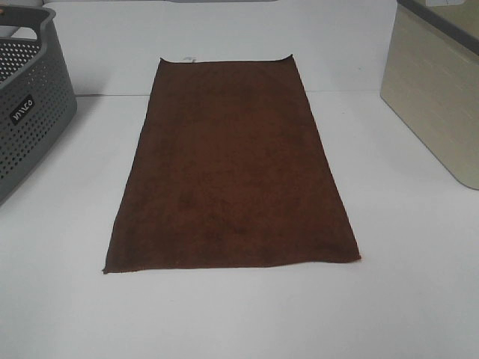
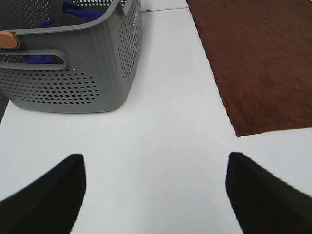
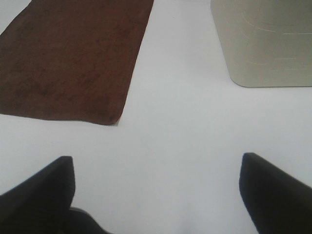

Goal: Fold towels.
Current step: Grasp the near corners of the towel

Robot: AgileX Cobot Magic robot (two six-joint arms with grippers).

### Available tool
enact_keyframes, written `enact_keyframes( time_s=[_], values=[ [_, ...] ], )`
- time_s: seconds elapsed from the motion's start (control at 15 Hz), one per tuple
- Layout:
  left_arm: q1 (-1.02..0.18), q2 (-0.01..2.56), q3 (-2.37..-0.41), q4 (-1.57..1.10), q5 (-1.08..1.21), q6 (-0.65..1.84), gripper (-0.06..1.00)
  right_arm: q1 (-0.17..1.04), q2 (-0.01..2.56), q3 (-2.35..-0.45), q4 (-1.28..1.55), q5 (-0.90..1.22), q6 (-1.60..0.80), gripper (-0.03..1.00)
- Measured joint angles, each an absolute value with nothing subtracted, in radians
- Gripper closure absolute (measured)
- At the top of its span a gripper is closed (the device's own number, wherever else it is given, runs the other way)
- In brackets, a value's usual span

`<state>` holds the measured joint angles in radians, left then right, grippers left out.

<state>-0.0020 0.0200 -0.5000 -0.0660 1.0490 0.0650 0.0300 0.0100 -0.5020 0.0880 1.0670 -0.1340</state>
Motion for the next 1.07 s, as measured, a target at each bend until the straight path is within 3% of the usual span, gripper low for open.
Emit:
enact_keyframes(
  time_s=[1.07],
  values=[
    [-0.002,0.02,-0.5,-0.066,1.049,0.065,0.19,0.03,0.01,-0.502,0.088,1.067,-0.134,0.11]
  ],
)
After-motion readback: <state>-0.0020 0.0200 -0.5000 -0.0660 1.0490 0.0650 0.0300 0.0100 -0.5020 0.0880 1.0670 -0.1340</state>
